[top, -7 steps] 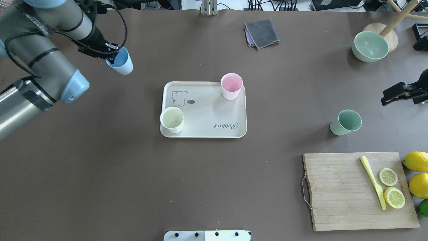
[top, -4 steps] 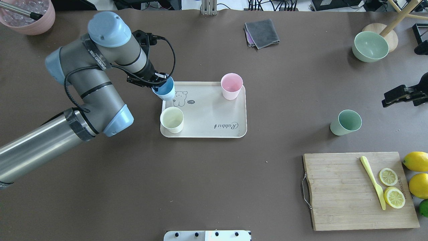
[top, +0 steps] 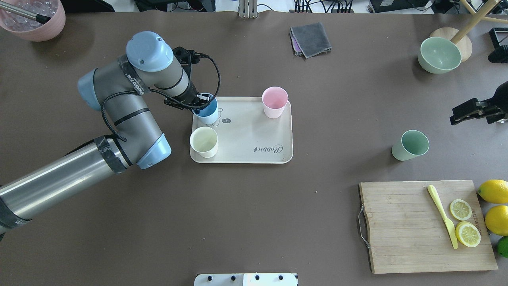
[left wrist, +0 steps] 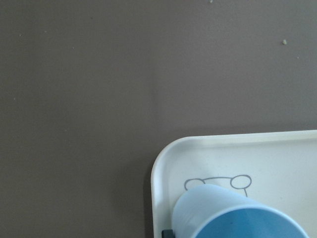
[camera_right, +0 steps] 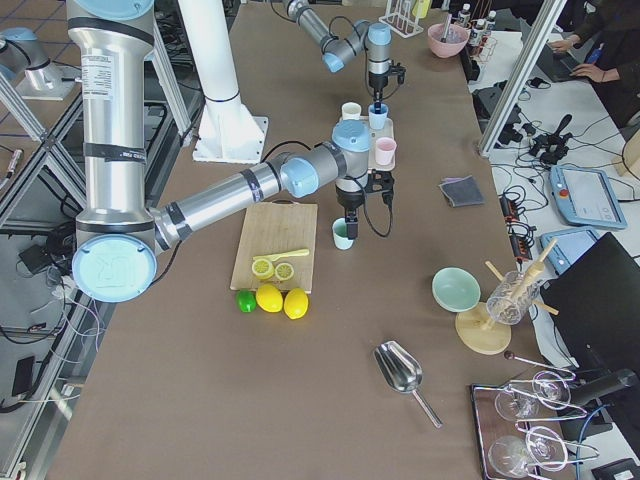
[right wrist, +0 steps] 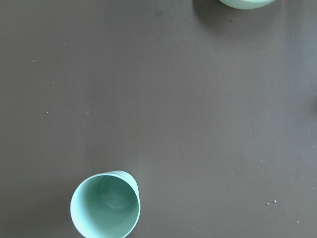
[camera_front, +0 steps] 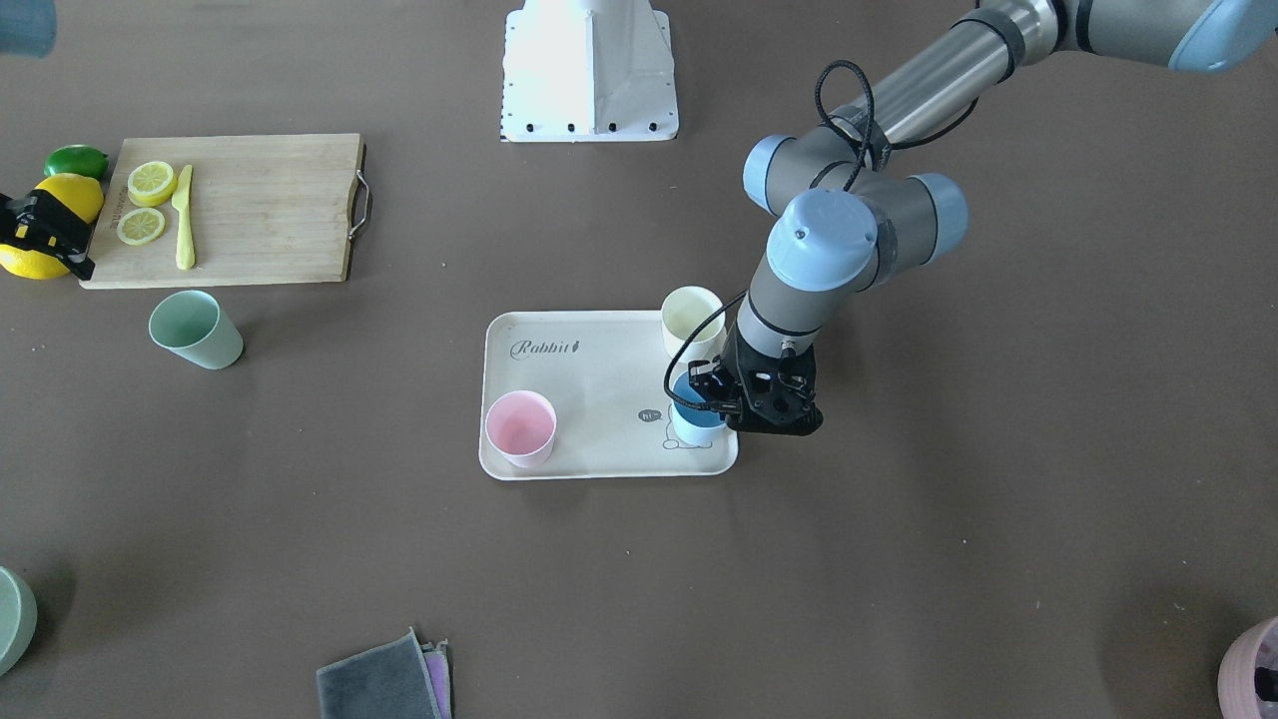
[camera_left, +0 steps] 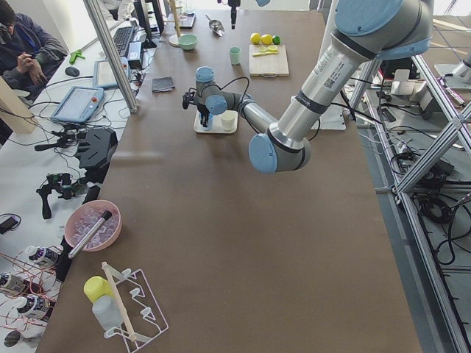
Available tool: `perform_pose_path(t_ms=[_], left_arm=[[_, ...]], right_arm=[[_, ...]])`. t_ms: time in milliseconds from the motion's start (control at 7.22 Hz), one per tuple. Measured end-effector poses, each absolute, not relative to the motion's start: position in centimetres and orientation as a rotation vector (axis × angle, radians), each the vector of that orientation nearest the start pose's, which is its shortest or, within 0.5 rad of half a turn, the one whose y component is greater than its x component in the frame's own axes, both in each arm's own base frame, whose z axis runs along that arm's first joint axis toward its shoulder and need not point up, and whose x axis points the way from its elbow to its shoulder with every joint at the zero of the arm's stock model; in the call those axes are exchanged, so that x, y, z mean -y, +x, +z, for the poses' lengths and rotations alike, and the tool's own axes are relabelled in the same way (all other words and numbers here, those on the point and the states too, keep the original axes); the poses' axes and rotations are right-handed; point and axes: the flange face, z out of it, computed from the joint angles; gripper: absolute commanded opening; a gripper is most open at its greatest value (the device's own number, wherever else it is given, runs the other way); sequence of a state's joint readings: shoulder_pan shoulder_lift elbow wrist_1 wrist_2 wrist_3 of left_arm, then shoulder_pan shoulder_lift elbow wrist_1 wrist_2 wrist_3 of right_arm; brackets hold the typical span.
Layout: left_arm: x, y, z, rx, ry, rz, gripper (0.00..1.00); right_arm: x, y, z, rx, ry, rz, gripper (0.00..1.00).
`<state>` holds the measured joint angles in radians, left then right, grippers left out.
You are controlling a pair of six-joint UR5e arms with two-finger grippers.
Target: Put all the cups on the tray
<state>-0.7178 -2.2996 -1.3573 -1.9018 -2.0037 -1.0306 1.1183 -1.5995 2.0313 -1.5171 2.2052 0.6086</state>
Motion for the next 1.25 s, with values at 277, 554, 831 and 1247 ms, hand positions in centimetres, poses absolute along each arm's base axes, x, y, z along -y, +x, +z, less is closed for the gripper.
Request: perform_pose_path(t_ms=[277, 554, 831, 1247], left_arm=[[57.5, 49.0, 24.8, -0.948, 0.191, 0.015, 0.98], [59.5, 43.3, 24.5, -0.977, 0.179, 0.005, 0.98], [59.1, 31.8, 27.9, -0.923, 0.213, 0.091, 0.98], [57.1, 22.7, 33.8, -0.84, 0.255, 0.183, 0.98]], right_arm=[[45.7, -14.0, 44.6, 0.775, 0.093, -0.007, 1.0], [46.0, -14.3, 45.0, 0.769, 0.085, -0.003, 0.99], [46.9, -16.8, 44.8, 0.77, 0.053, 0.02, 0.97], [47.0, -23.6, 46.0, 0.796, 0.051, 0.034, 0.87]])
